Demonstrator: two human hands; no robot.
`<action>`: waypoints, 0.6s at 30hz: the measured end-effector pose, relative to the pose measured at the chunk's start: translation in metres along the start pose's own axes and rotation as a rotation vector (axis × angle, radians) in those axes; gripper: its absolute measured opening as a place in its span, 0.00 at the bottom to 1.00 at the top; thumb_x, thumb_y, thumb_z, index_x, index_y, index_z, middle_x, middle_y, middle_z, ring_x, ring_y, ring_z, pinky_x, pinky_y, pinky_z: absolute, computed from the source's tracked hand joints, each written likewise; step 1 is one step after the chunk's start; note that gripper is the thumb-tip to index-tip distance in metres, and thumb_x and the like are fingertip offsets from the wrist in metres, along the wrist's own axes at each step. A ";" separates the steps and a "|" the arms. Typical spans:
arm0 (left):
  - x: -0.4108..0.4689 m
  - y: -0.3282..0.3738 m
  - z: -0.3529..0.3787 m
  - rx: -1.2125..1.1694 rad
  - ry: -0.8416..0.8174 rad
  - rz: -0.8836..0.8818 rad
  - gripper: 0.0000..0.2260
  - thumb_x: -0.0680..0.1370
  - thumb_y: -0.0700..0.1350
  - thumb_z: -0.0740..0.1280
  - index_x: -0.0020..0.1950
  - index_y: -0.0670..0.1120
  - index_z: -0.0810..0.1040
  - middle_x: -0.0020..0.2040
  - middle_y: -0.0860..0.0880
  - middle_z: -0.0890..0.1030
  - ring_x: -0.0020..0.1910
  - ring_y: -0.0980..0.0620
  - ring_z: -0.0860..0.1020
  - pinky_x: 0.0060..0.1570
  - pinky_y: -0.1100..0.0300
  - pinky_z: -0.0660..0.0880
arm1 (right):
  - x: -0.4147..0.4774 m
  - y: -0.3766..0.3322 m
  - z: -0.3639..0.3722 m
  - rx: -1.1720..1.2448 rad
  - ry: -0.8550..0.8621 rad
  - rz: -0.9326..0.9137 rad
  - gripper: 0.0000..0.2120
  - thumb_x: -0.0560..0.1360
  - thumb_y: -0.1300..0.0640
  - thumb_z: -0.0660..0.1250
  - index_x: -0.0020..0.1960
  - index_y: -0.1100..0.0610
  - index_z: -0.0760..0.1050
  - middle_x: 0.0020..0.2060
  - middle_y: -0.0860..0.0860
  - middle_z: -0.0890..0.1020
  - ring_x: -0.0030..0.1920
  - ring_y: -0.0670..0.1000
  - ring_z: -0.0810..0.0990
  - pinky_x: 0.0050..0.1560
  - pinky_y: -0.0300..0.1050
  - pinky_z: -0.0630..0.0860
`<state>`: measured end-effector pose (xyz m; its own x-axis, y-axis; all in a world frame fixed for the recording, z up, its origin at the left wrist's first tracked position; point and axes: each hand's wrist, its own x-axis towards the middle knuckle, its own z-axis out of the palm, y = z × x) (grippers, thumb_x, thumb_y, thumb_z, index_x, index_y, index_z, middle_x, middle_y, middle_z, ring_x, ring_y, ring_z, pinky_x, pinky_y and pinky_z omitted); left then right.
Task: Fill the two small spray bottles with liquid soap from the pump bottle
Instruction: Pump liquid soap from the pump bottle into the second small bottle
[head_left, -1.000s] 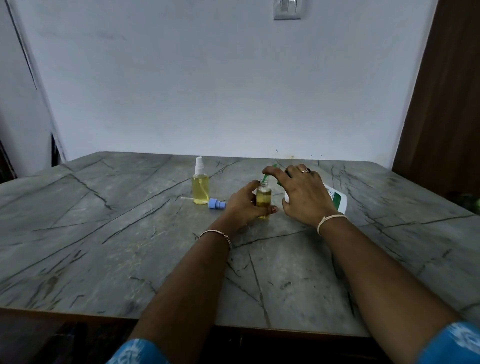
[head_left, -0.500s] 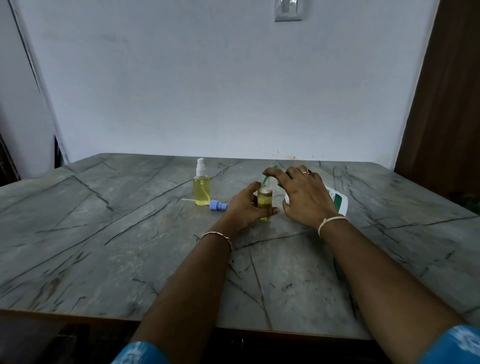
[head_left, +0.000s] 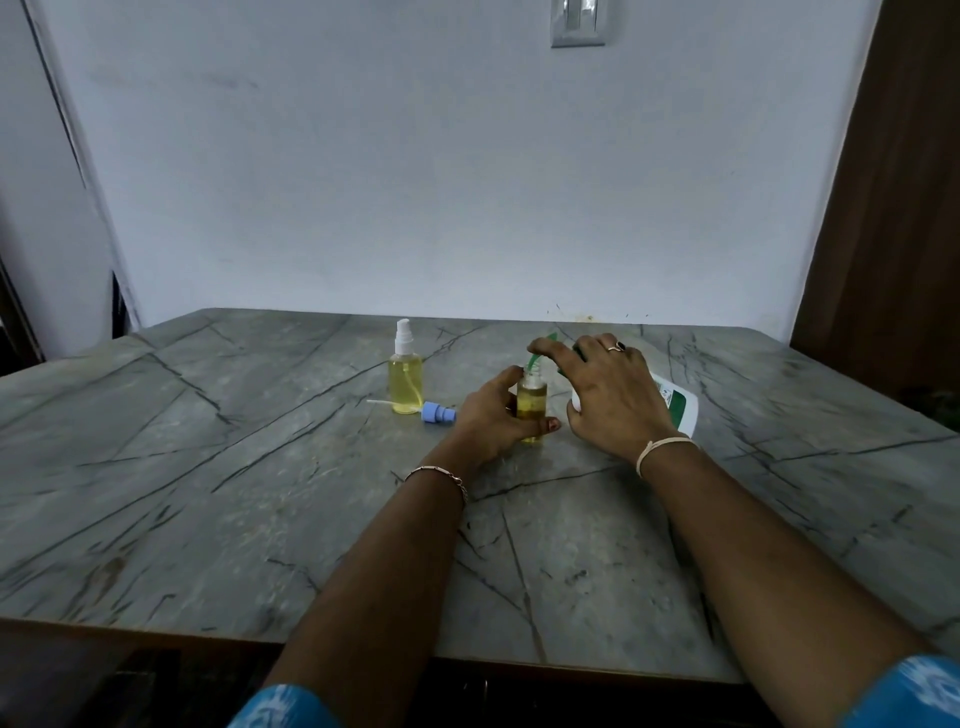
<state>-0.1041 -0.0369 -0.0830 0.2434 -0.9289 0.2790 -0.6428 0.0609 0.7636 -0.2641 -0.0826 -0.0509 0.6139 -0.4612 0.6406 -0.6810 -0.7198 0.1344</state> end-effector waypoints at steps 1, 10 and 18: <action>0.000 0.000 0.000 -0.004 -0.004 0.003 0.33 0.66 0.55 0.77 0.66 0.50 0.69 0.55 0.47 0.83 0.52 0.48 0.81 0.58 0.48 0.76 | -0.001 0.001 0.000 -0.005 0.004 -0.001 0.35 0.69 0.56 0.68 0.73 0.44 0.59 0.53 0.55 0.77 0.57 0.58 0.73 0.56 0.54 0.70; 0.000 0.001 0.000 -0.003 -0.006 -0.001 0.40 0.63 0.59 0.77 0.70 0.48 0.67 0.56 0.45 0.82 0.53 0.46 0.81 0.59 0.46 0.76 | 0.001 -0.001 -0.001 0.027 -0.015 0.016 0.33 0.70 0.54 0.68 0.71 0.44 0.60 0.57 0.53 0.75 0.61 0.57 0.71 0.59 0.55 0.68; 0.000 0.002 0.000 -0.009 -0.007 -0.009 0.38 0.68 0.52 0.77 0.73 0.47 0.63 0.61 0.45 0.80 0.58 0.46 0.79 0.62 0.48 0.74 | 0.000 0.001 0.000 0.010 0.000 0.000 0.35 0.70 0.54 0.67 0.73 0.43 0.57 0.54 0.55 0.76 0.59 0.57 0.72 0.57 0.55 0.69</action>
<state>-0.1050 -0.0367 -0.0814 0.2440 -0.9321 0.2678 -0.6339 0.0556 0.7714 -0.2650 -0.0833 -0.0506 0.6138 -0.4613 0.6407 -0.6771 -0.7249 0.1268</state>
